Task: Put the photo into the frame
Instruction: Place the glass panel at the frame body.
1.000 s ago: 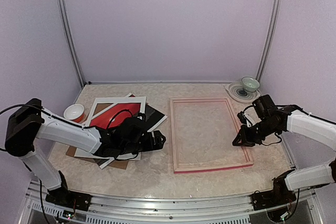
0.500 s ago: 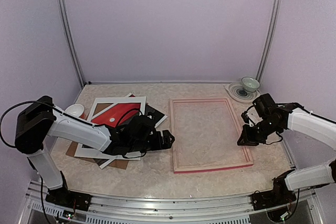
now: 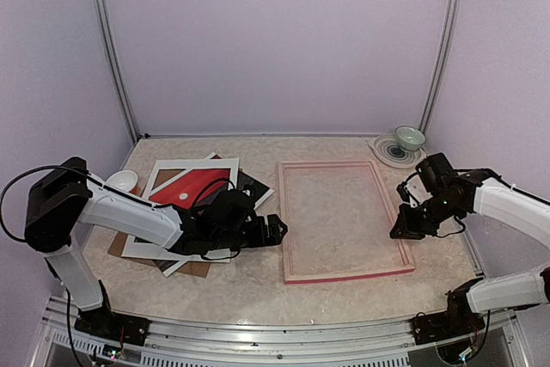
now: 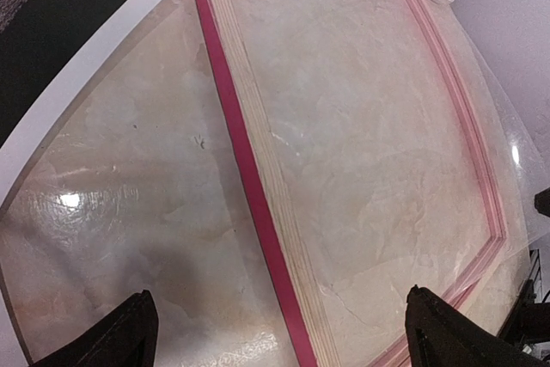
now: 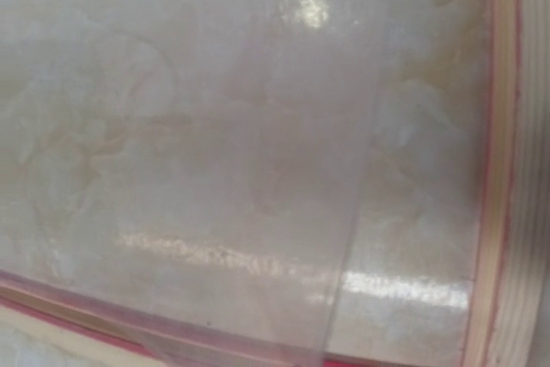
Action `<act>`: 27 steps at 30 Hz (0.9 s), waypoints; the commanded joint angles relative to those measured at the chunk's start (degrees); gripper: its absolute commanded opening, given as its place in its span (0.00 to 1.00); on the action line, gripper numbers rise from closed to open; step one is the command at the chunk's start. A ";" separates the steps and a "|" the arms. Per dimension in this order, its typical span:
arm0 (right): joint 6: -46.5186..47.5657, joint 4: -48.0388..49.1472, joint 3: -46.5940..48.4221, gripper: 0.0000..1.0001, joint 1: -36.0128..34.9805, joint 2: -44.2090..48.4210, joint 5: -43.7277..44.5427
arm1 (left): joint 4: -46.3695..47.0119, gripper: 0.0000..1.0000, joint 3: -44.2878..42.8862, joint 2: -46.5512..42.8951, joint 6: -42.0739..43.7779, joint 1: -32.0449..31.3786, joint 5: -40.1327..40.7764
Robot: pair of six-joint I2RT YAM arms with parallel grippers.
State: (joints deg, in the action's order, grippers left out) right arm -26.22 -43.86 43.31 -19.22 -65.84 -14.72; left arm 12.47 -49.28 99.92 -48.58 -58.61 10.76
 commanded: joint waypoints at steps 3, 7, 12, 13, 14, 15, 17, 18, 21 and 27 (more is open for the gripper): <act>-0.19 -1.91 0.98 0.08 0.58 2.27 -0.70 | 1.50 0.99 -0.84 0.89 0.64 -0.52 -0.30; 0.01 -2.78 1.87 0.08 0.59 2.45 -0.11 | 1.45 0.99 -0.89 0.89 0.62 -0.49 -0.21; 0.20 -3.63 2.01 0.08 0.59 3.04 0.53 | 1.27 0.99 -1.00 0.80 0.59 -0.55 0.22; 0.15 -3.70 1.90 0.08 0.59 3.20 0.83 | 1.24 0.99 -1.05 0.76 0.59 -0.54 0.26; 0.05 -3.81 1.74 0.08 0.59 3.37 0.87 | 1.24 0.99 -1.05 0.79 0.59 -0.54 0.37; 0.06 -3.70 1.51 0.08 0.56 3.54 0.71 | 1.20 0.99 -1.05 0.80 0.60 -0.53 0.39; -0.13 -3.52 1.20 0.08 0.58 3.91 0.41 | 1.24 0.99 -1.01 0.80 0.52 -0.54 0.44; -0.15 -3.51 1.09 0.08 0.59 3.96 0.28 | 1.24 0.99 -1.00 0.80 0.50 -0.54 0.48; -0.38 -3.60 0.91 0.07 0.58 4.22 0.61 | 0.95 0.99 -1.00 0.80 0.34 -0.53 0.84; -0.58 -3.64 0.60 0.07 0.59 5.01 0.72 | 0.41 0.99 0.07 -0.43 -1.16 -0.54 3.65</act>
State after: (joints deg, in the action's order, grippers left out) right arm -26.52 -46.87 43.66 -19.22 -62.26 -14.48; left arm 12.62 -49.28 99.92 -48.88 -58.61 11.73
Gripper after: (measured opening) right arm 0.074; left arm 0.989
